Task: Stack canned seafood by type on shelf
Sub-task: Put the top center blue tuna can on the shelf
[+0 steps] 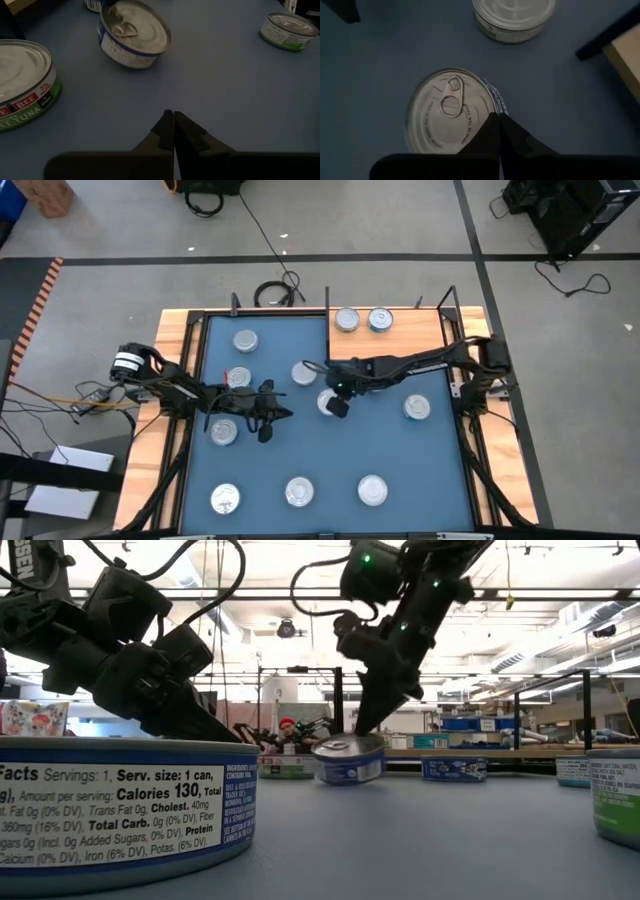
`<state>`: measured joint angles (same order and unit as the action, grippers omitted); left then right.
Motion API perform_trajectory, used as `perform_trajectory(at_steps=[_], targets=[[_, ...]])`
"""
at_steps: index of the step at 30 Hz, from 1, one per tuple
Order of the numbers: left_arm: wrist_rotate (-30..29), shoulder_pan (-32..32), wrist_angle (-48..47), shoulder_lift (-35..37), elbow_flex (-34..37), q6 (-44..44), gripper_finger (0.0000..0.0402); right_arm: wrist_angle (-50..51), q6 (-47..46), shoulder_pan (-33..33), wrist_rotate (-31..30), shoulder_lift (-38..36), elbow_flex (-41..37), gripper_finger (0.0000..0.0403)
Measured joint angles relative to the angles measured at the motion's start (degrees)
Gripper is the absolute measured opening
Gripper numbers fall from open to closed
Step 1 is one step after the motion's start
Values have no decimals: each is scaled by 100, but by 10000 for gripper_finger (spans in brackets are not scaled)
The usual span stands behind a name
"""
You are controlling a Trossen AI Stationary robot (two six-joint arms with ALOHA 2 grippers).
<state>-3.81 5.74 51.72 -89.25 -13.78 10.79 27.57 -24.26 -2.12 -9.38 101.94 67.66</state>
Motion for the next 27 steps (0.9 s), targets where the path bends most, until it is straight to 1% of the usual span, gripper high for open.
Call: perform_trajectory(at_steps=[5, 9, 17, 19, 21, 23, 27], targets=[[0, 0, -2, -2, 0, 1, 7, 213, -161, 194, -286, -323, 7, 1], [0, 0, -2, -2, 0, 2, 7, 335, -310, 419, -632, -510, 7, 1], [0, 0, 14, -4, 0, 2, 7, 400, -633, 889, -856, -604, 22, 0], [0, 0, 20, -4, 0, 2, 7, 452, -356, 1000, -905, -572, 22, 4], [0, 0, 22, -4, 0, 2, 7, 578, -31, 1117, -1123, -544, 20, 18], [-2, 0, 25, -4, 0, 2, 7, 615, 337, 1194, -1387, -503, 20, 40], [0, 0, 43, -4, 0, 2, 7, 677, 1165, 1178, -1397, -360, 22, 85]])
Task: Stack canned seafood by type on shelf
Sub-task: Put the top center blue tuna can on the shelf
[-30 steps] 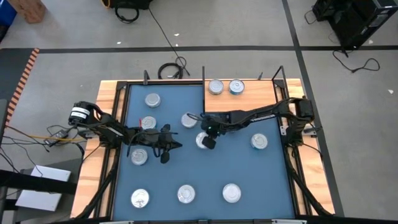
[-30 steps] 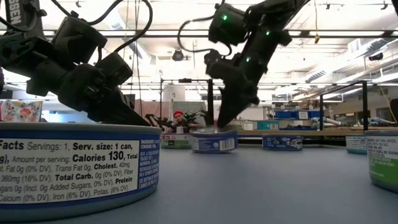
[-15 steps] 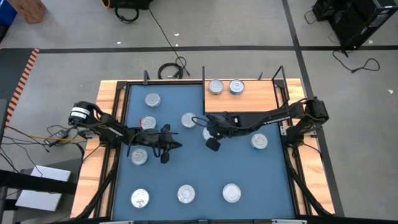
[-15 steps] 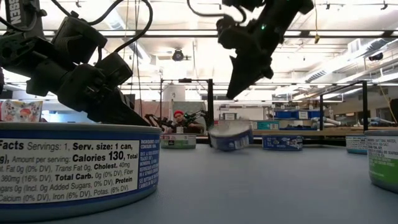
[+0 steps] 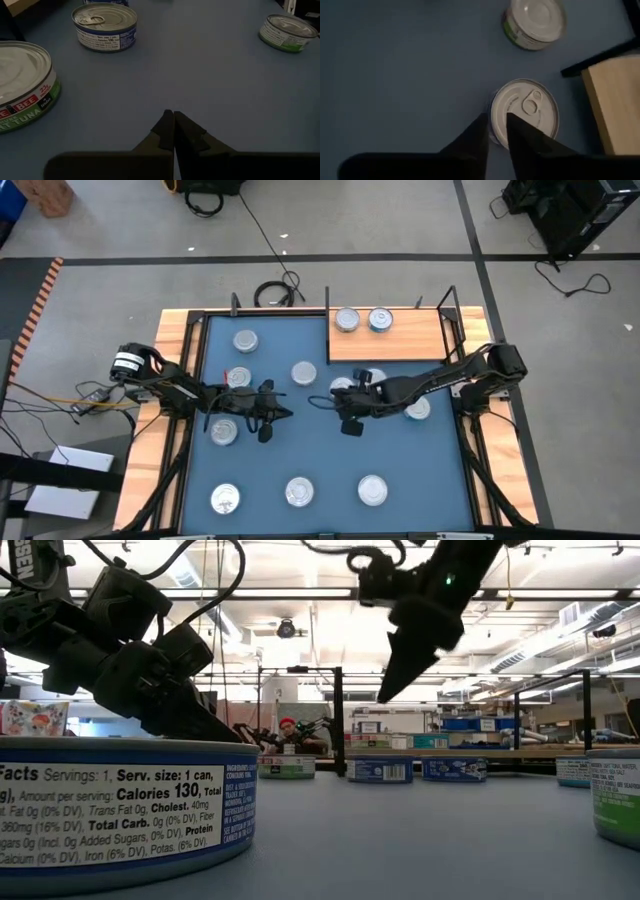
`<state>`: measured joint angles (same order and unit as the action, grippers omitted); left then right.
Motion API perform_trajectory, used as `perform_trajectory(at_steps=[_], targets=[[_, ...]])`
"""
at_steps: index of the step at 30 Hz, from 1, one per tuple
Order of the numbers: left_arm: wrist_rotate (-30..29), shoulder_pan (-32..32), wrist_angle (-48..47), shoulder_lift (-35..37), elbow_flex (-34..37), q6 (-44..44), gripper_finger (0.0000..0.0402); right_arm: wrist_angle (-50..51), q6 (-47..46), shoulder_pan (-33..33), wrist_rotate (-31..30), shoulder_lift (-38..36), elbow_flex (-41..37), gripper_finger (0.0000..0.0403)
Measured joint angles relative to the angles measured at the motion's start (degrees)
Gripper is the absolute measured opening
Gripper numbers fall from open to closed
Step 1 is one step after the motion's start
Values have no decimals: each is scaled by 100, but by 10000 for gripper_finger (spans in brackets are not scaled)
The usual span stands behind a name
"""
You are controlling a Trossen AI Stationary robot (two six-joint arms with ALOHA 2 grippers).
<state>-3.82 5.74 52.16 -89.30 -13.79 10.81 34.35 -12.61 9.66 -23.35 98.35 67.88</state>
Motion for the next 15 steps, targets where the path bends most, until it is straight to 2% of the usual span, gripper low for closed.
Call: perform_trajectory(at_steps=[6, 15], targets=[[0, 0, 46, 0, -2, 0, 7, 13, 1062, -154, 267, 483, 0, 110], [0, 0, 74, 0, 0, -2, 7, -37, 1382, -268, 89, 945, 0, 85]])
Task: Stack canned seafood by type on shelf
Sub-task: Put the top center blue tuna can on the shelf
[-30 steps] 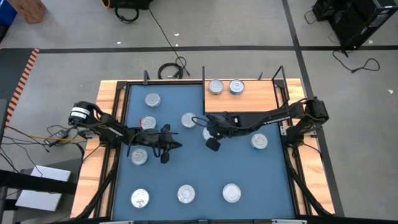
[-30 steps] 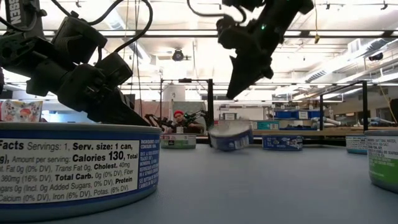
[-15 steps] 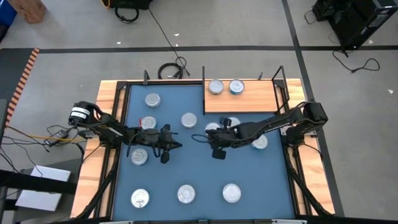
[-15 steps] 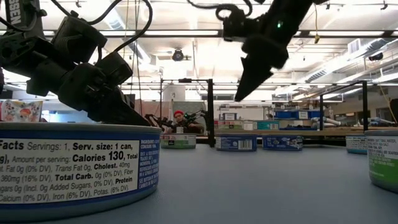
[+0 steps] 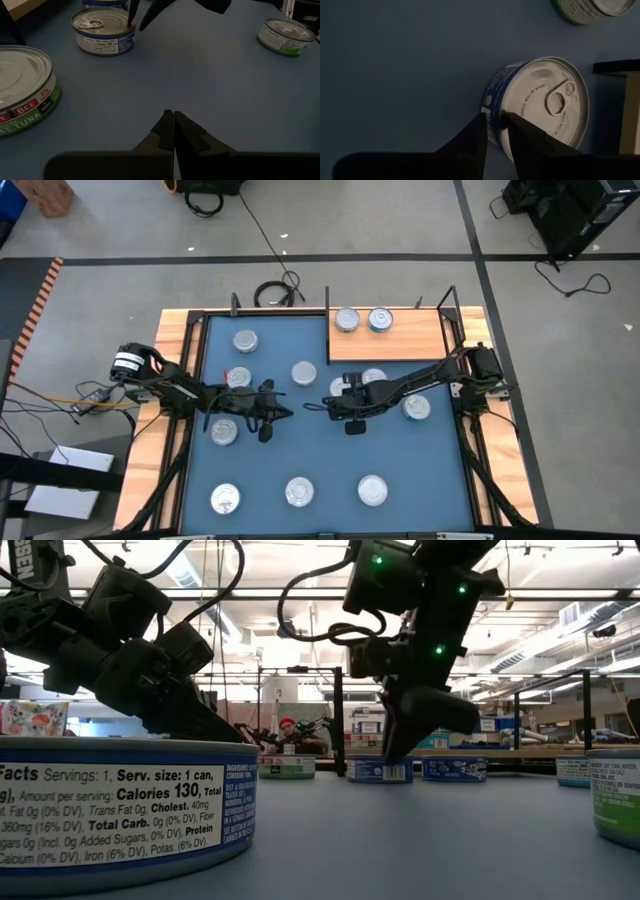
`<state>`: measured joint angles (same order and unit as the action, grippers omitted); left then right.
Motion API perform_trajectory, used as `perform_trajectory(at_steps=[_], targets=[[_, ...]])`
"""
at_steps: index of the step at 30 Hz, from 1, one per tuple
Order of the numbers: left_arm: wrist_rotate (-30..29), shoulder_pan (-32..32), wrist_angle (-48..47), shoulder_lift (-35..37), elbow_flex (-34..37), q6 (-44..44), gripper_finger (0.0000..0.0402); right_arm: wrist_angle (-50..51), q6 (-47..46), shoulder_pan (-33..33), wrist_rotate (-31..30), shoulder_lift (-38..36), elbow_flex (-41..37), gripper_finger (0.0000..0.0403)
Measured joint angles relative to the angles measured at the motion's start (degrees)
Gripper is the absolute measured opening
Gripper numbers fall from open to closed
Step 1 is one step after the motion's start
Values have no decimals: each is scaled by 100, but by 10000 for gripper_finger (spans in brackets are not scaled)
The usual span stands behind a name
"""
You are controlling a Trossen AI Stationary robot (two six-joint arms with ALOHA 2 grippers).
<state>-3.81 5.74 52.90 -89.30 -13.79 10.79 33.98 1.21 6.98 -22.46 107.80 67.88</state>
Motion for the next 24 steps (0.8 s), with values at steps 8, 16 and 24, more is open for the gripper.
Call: perform_trajectory(at_steps=[8, 16, 24], targets=[[6, 0, -2, 0, 1, 0, 7, -145, -11, -85, 296, 43, 3, 41], [22, 0, 25, 0, 1, -2, 7, 17, -138, -201, 534, 71, 166, 7], [29, 0, 2, 0, 1, -2, 7, 17, -249, -170, 1122, -269, 517, 2]])
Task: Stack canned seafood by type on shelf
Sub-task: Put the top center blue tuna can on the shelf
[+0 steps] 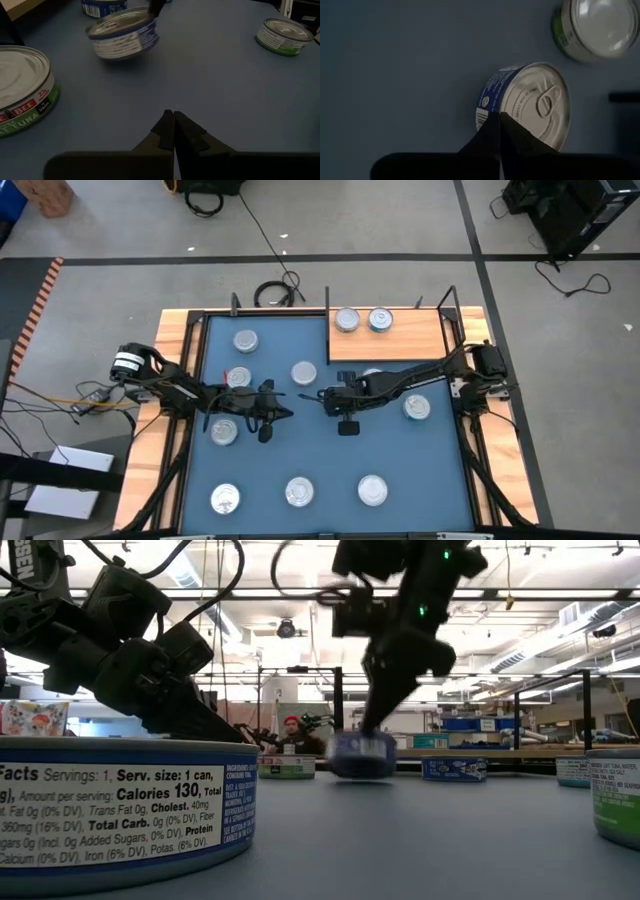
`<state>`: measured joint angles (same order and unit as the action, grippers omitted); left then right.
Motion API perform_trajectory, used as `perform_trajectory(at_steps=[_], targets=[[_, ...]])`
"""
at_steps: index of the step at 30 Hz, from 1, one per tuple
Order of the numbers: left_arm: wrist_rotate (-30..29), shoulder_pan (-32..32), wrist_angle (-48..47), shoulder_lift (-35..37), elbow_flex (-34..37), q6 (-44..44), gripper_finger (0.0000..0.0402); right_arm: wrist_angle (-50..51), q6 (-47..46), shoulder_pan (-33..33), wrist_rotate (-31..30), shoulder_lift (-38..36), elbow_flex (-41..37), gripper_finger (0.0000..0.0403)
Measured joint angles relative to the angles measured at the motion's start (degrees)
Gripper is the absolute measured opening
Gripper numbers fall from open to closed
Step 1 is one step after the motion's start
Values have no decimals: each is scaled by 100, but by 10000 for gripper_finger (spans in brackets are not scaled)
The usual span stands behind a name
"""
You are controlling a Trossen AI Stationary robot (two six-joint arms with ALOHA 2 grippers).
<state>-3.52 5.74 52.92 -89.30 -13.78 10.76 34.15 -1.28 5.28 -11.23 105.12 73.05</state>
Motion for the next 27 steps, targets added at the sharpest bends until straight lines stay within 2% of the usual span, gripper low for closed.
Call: perform_trajectory(at_steps=[10, 18, 27], targets=[[43, 0, -2, 0, 0, 0, 7, 105, -879, 58, 198, -427, 84, 1], [55, 0, -2, 0, 0, 0, 7, 646, -1103, 69, -548, -927, 84, 0], [65, 0, -4, 0, 0, 0, 7, 1776, -1539, 48, -1489, -1484, 84, 0]])
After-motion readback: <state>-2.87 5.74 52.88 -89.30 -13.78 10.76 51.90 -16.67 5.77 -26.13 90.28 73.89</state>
